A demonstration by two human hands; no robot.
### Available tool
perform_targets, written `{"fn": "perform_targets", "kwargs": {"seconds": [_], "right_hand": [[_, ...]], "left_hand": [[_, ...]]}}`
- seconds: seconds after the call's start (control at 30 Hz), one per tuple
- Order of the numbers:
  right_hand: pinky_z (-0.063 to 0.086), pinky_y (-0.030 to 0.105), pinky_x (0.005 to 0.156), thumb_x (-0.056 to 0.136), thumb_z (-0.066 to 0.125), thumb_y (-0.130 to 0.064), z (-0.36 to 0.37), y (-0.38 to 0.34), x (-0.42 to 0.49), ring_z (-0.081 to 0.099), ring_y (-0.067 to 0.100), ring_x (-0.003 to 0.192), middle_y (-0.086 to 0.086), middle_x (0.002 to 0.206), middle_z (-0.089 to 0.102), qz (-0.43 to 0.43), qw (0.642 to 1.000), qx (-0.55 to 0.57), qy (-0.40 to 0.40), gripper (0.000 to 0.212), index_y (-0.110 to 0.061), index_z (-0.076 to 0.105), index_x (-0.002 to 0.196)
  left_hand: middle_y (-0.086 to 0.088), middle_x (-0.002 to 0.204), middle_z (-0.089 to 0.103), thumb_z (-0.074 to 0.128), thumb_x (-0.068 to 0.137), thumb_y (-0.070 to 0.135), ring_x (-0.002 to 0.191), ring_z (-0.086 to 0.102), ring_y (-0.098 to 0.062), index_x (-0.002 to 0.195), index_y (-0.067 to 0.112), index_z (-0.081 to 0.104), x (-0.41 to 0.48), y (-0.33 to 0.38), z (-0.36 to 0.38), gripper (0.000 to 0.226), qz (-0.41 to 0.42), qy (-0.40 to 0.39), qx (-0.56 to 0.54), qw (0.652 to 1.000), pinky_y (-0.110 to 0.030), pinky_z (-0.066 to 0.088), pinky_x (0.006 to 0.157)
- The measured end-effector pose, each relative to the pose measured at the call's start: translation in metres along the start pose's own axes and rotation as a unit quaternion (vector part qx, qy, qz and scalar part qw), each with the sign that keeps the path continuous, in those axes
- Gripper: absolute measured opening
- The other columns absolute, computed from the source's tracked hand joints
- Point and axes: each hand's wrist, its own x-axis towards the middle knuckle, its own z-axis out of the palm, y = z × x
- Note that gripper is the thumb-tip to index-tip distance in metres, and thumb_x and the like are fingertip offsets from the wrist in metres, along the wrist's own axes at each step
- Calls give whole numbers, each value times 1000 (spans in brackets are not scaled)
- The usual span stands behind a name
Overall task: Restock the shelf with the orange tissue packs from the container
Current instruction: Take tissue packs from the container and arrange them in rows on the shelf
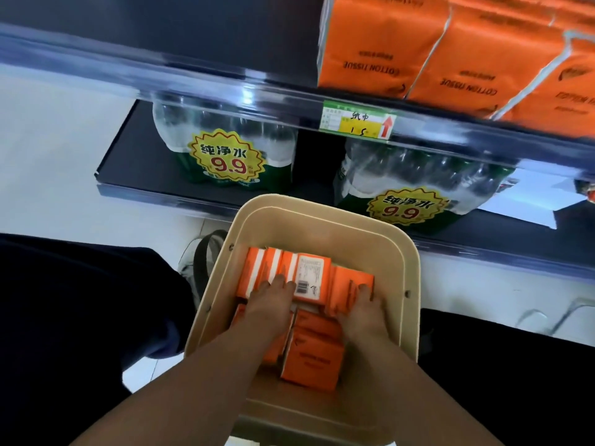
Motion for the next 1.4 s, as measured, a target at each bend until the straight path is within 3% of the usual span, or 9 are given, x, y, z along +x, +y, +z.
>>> {"fn": "perform_targets", "kwargs": {"seconds": [0.17, 0.33, 0.47, 0.6, 0.83, 0.97, 1.1, 1.3, 1.4], "right_hand": [[35, 39, 107, 83, 68, -23, 10, -2, 13, 42, 41, 129, 20, 144, 30, 76, 993, 95, -6, 78, -13, 23, 146], [31, 38, 109, 81, 69, -23, 19, -6, 26, 38, 40, 132, 22, 144, 36, 157, 978, 137, 21, 71, -3, 35, 140], [47, 42, 99, 75, 63, -39, 46, 9, 50, 57, 36, 115, 19, 123, 62, 172, 970, 172, -10, 50, -9, 66, 115], [53, 46, 92, 58, 66, -33, 86, 43, 81, 63, 34, 104, 14, 121, 64, 164, 958, 234, -19, 69, -17, 58, 125], [50, 36, 87, 86, 66, -14, 38, 1, 22, 62, 33, 105, 16, 117, 66, 164, 954, 241, -64, 30, -8, 65, 115], [52, 37, 88, 86, 68, -17, 39, 3, 24, 63, 32, 102, 14, 113, 68, 152, 954, 243, -86, 28, -8, 68, 113], [52, 39, 91, 82, 72, -14, 44, 2, 26, 65, 28, 100, 9, 110, 69, 143, 936, 306, -98, 31, -11, 66, 112], [50, 44, 97, 82, 74, -15, 40, -1, 25, 59, 28, 111, 4, 119, 59, 161, 901, 390, -101, 51, -18, 48, 126], [50, 44, 97, 87, 69, -15, 36, -1, 27, 62, 29, 109, 8, 121, 65, 159, 900, 391, -110, 39, -16, 59, 125]], "left_hand": [[-10, 155, 16, 58, 90, 27, 136, 32, -34, 145, 19, 28, 7, 1, 14, 64, -25, 11, -114, 993, -44, 34, 111], [-12, 149, 24, 70, 84, 31, 135, 34, -34, 149, 16, 22, 15, 1, 18, 82, -79, 43, -250, 964, -44, 34, 112], [-16, 143, 32, 75, 78, 34, 131, 38, -36, 147, 12, 27, 22, 1, 19, 87, -104, 47, -262, 958, -42, 33, 110], [-17, 141, 37, 71, 79, 23, 129, 42, -36, 145, 9, 30, 28, 6, 18, 80, -142, 59, -283, 947, -41, 36, 109], [-11, 133, 45, 68, 84, 37, 119, 53, -30, 131, 11, 45, 41, 5, 9, 58, -172, 61, -165, 969, -39, 45, 94], [-6, 124, 52, 66, 84, 48, 111, 56, -26, 119, 16, 56, 48, 4, 13, 49, -192, 81, -70, 976, -38, 50, 86], [-7, 121, 56, 55, 94, 25, 109, 58, -26, 114, 14, 58, 47, 5, 20, 24, -211, 119, -53, 969, -38, 51, 81], [-7, 119, 56, 55, 92, 19, 111, 57, -27, 107, 16, 64, 43, 3, 21, 17, -202, 124, -69, 969, -36, 50, 84], [-7, 118, 56, 54, 91, 16, 106, 58, -26, 101, 16, 71, 42, 3, 21, 19, -190, 149, -50, 969, -34, 49, 84]]}}
